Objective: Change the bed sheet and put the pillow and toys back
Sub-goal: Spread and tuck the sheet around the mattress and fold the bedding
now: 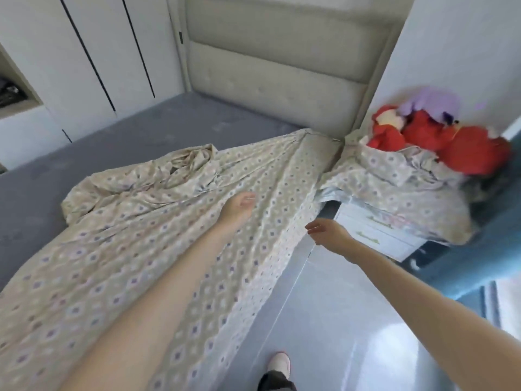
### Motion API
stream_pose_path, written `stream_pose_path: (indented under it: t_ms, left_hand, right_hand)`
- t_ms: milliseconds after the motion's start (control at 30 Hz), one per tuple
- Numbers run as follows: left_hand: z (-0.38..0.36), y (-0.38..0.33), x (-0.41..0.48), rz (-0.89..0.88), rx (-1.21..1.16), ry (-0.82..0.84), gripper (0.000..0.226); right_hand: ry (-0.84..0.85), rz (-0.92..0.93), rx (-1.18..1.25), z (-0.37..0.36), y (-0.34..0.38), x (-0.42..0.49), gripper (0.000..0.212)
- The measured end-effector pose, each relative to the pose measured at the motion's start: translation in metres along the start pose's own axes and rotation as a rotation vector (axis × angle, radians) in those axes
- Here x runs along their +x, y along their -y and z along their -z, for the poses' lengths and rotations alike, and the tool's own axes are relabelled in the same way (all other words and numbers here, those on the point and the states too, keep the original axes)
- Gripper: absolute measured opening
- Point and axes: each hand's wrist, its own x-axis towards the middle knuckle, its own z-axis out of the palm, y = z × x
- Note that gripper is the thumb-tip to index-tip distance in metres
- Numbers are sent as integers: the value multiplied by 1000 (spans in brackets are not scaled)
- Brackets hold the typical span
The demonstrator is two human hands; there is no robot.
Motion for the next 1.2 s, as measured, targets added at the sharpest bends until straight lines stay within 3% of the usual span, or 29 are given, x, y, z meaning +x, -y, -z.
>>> stream_pose_path:
  t_ms: [333, 600, 933, 1133, 1200]
  left_hand:
    - [-80, -54, 148, 104, -33, -20, 26]
    - [-132, -53, 227, 256, -168, -151, 27]
    - [-240, -47, 291, 568, -563, -525, 30]
    - [-300, -24, 302, 716, -743, -676, 30]
    - [-324, -3, 311, 750, -783, -705, 30]
  right_hand:
    - [60, -59, -18, 100, -3, 163, 27]
    - [288, -20, -183, 136, -28, 306, 28]
    - [723, 140, -607, 166, -61, 465, 26]
    - [901, 184, -670, 148, -96, 496, 21]
    - [901, 193, -684, 135, -125, 506, 30]
